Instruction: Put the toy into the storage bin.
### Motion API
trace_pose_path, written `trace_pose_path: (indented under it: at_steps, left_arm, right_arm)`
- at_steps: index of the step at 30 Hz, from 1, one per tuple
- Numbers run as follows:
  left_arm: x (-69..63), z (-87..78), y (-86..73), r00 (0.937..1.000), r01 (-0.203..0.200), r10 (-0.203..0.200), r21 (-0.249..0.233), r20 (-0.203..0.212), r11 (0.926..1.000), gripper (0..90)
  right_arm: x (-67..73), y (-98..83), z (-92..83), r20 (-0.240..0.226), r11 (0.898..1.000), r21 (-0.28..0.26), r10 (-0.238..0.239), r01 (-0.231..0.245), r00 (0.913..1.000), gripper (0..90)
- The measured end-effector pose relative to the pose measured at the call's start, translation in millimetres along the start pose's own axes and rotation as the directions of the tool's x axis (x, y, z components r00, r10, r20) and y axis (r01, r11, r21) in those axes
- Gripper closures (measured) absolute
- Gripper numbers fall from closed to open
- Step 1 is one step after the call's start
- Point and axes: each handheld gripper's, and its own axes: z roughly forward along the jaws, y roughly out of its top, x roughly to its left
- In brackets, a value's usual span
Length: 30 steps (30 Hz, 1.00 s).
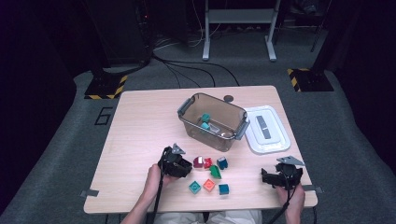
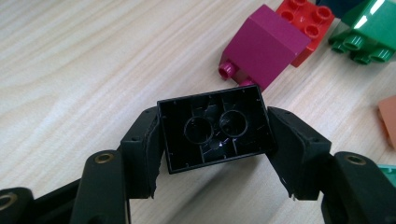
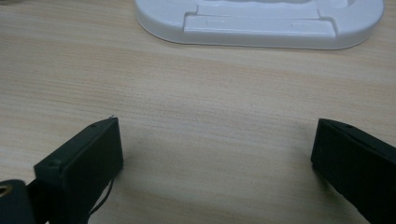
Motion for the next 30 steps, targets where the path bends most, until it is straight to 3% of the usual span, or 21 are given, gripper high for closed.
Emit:
trace_pose_path:
  at_steps: [10, 30]
  left_arm:
    - [7.1, -18.8, 14.7, 0.9994, -0.032, 0.031, -0.031, -0.013, 0.9990, 39.8]
    - [21.0, -53.7, 49.8, 0.9988, -0.046, 0.045, -0.092, -0.021, 0.9947, 39.9]
  right_arm:
    - [0.1, 0.0, 0.0, 0.001, 1.000, 0.001, 0.000, 0.000, 1.0000, 1.4]
    - [-0.1, 0.0, 0.4, 0.001, 1.000, -0.003, 0.000, 0.000, 1.0000, 1.2]
